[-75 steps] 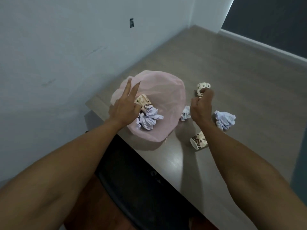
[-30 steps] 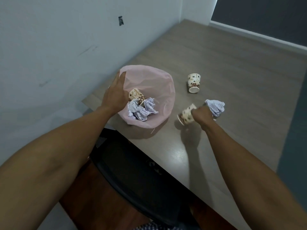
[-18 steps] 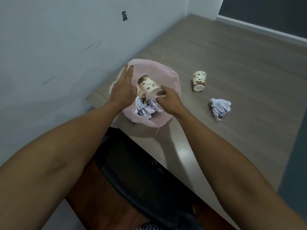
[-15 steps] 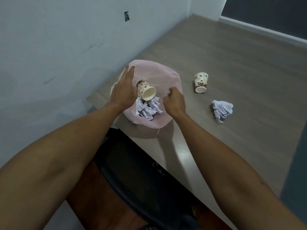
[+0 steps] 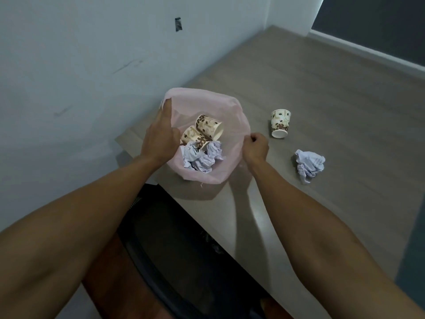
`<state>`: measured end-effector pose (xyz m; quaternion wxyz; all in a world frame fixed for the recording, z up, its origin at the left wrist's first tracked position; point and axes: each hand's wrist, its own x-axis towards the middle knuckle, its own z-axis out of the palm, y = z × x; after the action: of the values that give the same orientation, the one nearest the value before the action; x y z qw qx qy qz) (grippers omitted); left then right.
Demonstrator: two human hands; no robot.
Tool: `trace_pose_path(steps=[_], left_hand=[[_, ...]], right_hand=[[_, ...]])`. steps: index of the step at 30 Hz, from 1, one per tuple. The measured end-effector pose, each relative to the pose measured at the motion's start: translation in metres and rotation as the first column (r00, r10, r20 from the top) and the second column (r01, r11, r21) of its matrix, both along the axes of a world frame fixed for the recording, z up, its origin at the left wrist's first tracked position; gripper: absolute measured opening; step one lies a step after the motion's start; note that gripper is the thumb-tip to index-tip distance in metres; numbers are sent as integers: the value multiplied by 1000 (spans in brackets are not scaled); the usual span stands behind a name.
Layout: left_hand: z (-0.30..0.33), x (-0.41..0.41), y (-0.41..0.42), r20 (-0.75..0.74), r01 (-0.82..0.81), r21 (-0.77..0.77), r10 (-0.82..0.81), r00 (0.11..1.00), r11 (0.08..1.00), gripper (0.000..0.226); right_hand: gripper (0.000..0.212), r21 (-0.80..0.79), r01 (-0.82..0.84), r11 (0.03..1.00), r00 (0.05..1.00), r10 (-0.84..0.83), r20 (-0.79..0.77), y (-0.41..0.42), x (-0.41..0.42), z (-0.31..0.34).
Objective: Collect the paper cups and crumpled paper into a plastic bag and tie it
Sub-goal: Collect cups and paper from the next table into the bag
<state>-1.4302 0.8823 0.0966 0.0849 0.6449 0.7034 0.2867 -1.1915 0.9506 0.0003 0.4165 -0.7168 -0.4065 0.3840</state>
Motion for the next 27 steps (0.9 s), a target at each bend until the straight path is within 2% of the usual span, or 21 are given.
trace_pose_path(steps=[4, 8, 12, 13, 14, 15, 17, 19, 21, 23, 25, 27], left_hand=[[5, 21, 14, 45, -19, 31, 18, 999, 999, 83], [5, 54, 20, 85, 6, 56, -10, 996, 998, 84], [-2, 72, 18, 84, 37, 27, -39, 996, 999, 85], [-4, 73, 17, 79, 37, 21, -38, 996, 999, 85], [-5, 73, 16, 72, 34, 17, -35, 997, 999, 85], [-6, 72, 16, 66, 33, 14, -33, 997, 999, 86], [-7, 69, 14, 59, 31, -1, -31, 998, 1000, 86], [-7, 66, 10, 49, 29, -11, -28, 998, 1000, 87], [-7, 64, 7, 46, 32, -11, -32, 998, 999, 89], [-8, 61, 4, 44, 40, -17, -39, 998, 999, 89], [-8, 59, 2, 38, 49, -29, -48, 998, 998, 90], [-8, 59, -1, 39, 63, -44, -61, 997, 997, 91]], right_hand=[[15, 110, 15, 994, 1000, -16, 9, 15, 27, 15], [16, 155, 109, 982, 993, -113, 15, 14, 65, 24], [22, 139, 38, 990, 997, -47, 63, 1, 102, 15], [25, 120, 12, 993, 987, -31, 155, -1, 113, 11], [31, 65, -13, 998, 950, -8, 313, -3, 124, 7], [38, -50, -22, 998, 876, 43, 481, -6, 135, 1], [46, -268, -28, 963, 748, 198, 634, -15, 157, -14], [40, -397, -68, 915, 710, 324, 625, -29, 176, -31], [35, -409, -82, 909, 761, 322, 564, -42, 188, -48], [38, -322, -60, 945, 816, 232, 529, -56, 192, -59], [38, -162, 7, 987, 880, 71, 469, -65, 184, -58], [42, 52, 145, 988, 944, -154, 291, -67, 163, -39]])
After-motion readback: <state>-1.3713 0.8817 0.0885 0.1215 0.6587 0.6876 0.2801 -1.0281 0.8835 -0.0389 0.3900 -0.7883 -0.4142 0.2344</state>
